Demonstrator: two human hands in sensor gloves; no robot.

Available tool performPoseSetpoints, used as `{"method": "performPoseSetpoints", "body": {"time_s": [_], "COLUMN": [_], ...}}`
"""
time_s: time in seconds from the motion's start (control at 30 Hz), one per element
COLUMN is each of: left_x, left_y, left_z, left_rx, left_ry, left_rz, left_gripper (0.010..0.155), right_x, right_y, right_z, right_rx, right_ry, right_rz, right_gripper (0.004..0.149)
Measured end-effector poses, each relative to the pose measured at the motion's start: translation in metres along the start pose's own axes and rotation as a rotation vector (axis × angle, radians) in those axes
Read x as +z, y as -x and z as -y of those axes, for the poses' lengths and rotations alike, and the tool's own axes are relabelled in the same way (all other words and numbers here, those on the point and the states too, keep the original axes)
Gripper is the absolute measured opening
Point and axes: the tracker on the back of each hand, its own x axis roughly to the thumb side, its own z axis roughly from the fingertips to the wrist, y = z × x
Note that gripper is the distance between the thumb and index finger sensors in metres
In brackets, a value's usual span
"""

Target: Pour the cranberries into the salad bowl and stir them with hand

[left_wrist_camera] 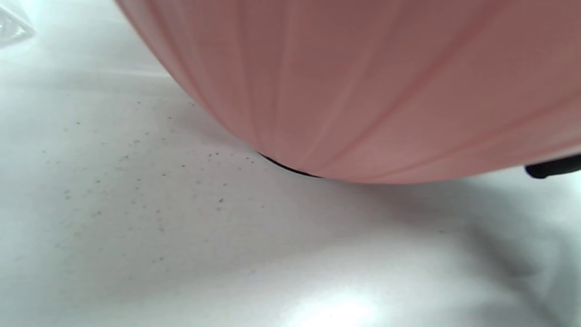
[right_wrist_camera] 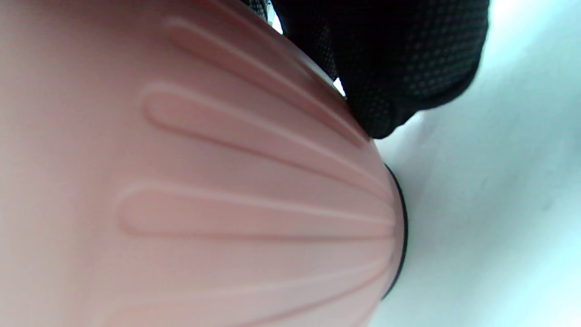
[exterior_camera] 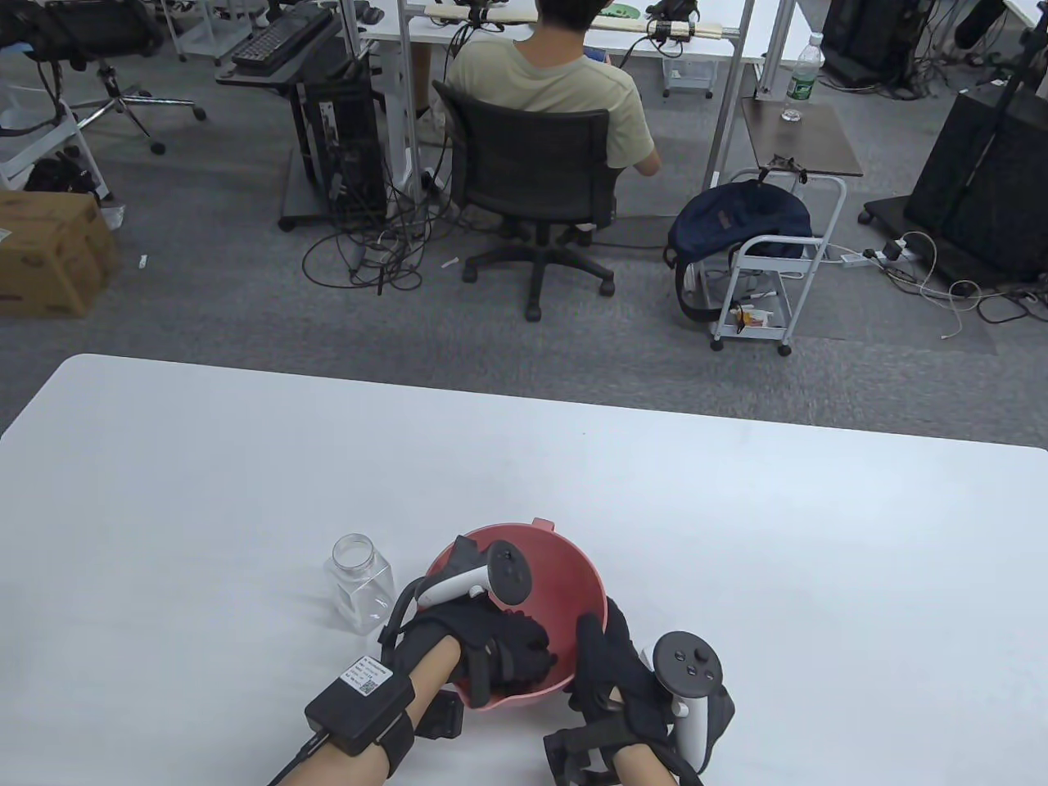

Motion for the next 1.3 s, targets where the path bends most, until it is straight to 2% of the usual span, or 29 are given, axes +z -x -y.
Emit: {"method": "performPoseSetpoints", "body": {"time_s": [0.37, 0.57, 0.97, 1.17, 1.3], "left_x": [-0.0002, 0.0012, 0.0019, 0.0021, 0.0017], "left_y": [0.0005, -0.0006, -0.0012, -0.0018, -0.0003], "left_z": [0.0009, 0.0010, 0.0017, 0.0012, 0.0009], "left_rx": [-0.012, -0.024, -0.039, -0.039, -0.017], "left_ry": [0.005, -0.014, -0.023, -0.025, -0.024], "left_rz": [0.012, 0.042, 0.022, 0.002, -0.026], "left_gripper": [0.069, 0.063, 0.063, 0.065, 0.072], "right_x": [-0.0001, -0.0002, -0.0003, -0.0003, -0.0002], "right_y": [-0.0001, -0.0002, -0.0003, -0.0004, -0.0003], "right_z": [-0.0002, -0.0003, -0.0004, -0.0003, -0.0002], "right_rx": [-0.004, -0.004, -0.005, -0.007, -0.008], "right_ry": [-0.007, -0.007, -0.009, -0.012, -0.013], "right_rz": [0.005, 0.007, 0.010, 0.008, 0.007], "right_gripper": [0.074, 0.074, 0.074, 0.074, 0.075]}}
